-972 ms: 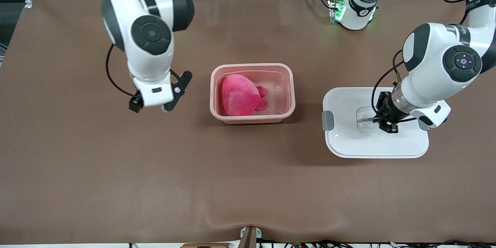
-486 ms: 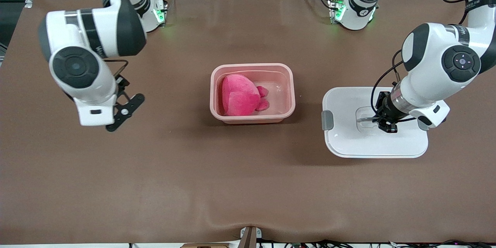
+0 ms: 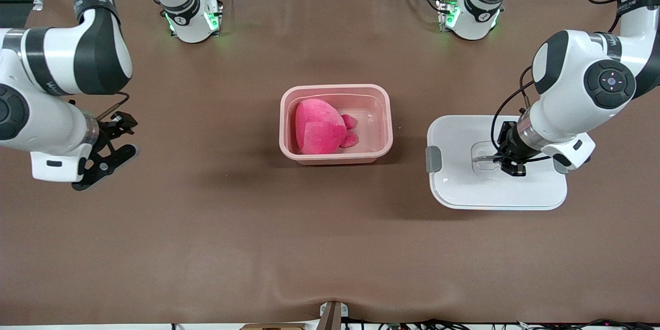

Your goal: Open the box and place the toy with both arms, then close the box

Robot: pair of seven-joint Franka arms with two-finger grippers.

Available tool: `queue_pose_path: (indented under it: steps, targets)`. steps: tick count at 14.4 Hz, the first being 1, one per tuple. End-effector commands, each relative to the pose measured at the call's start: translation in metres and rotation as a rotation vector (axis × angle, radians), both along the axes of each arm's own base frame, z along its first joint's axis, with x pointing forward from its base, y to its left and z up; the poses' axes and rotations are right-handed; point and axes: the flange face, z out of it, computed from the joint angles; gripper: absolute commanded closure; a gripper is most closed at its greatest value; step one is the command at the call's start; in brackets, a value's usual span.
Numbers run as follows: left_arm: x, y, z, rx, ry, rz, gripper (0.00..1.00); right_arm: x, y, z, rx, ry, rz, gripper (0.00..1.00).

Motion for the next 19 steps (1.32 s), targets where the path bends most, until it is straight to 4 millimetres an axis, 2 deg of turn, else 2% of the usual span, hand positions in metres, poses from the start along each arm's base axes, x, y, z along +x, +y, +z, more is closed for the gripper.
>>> queue_pose_path:
  steps: [1,4,6,8,10,12,16,19]
  targets:
    - [-0.01,-0.011,0.01,0.003,-0.015,-0.023,1.0,-0.015,-0.005,0.016,0.017,-0.029,-0.095,0.0]
    - [-0.011,-0.015,0.008,0.001,-0.011,-0.025,1.0,-0.027,-0.042,0.017,0.047,-0.05,-0.166,0.0]
    - [-0.011,-0.018,0.007,0.002,-0.01,-0.03,1.0,-0.033,-0.055,0.021,0.064,-0.067,-0.199,0.0]
    - [-0.012,-0.022,0.008,-0.001,-0.009,-0.032,1.0,-0.041,-0.058,0.027,0.052,-0.085,-0.278,0.0]
    - [-0.016,-0.034,0.009,-0.008,-0.01,-0.045,1.0,-0.059,-0.061,0.033,0.048,-0.12,-0.344,0.0]
    - [-0.017,-0.048,0.009,-0.016,-0.016,-0.022,1.0,-0.077,-0.079,0.036,0.109,-0.141,-0.397,0.0]
    - [-0.023,-0.08,0.004,-0.032,-0.009,-0.012,1.0,-0.089,-0.111,0.059,0.155,-0.172,-0.484,0.0]
    - [-0.028,-0.095,0.005,-0.039,-0.009,0.001,1.0,-0.103,-0.123,0.079,0.155,-0.194,-0.527,0.0]
